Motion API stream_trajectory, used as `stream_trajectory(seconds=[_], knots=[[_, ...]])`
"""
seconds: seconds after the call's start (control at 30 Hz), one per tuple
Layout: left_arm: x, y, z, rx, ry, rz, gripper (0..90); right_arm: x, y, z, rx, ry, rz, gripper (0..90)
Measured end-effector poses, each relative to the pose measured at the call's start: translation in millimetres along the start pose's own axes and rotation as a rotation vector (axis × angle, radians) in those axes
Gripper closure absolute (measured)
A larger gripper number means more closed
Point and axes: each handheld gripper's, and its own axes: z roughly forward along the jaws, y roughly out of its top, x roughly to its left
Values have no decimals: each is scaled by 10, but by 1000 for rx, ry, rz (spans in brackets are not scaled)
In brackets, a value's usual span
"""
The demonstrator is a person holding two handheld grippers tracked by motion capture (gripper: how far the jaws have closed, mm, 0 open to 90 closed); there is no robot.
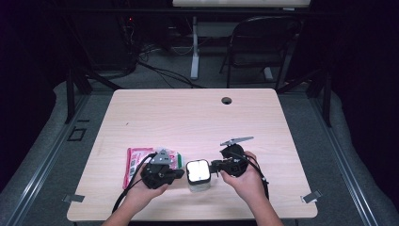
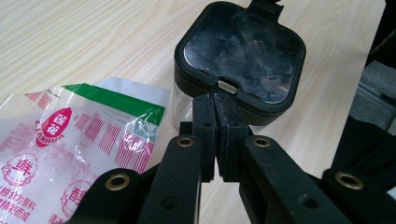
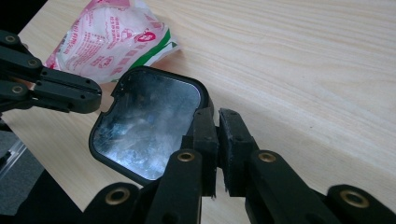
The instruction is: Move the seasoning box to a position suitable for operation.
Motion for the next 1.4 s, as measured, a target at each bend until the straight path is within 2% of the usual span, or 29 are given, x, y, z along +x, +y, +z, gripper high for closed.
stream_trajectory(seconds=[0.37, 0.9, 1.2, 1.4], knots=[[-30, 4, 91, 5, 32, 13, 882, 7, -9, 6, -1, 0, 7, 872], [-40, 39, 76, -21, 20, 13, 868, -1, -21, 3, -2, -2, 6, 863], [-49, 97, 36, -37, 10, 14, 843, 109, -41, -57, 10, 6, -33, 722], [-63, 135, 21, -51, 13, 21, 824, 258, -69, -110, 51, 7, -108, 637]])
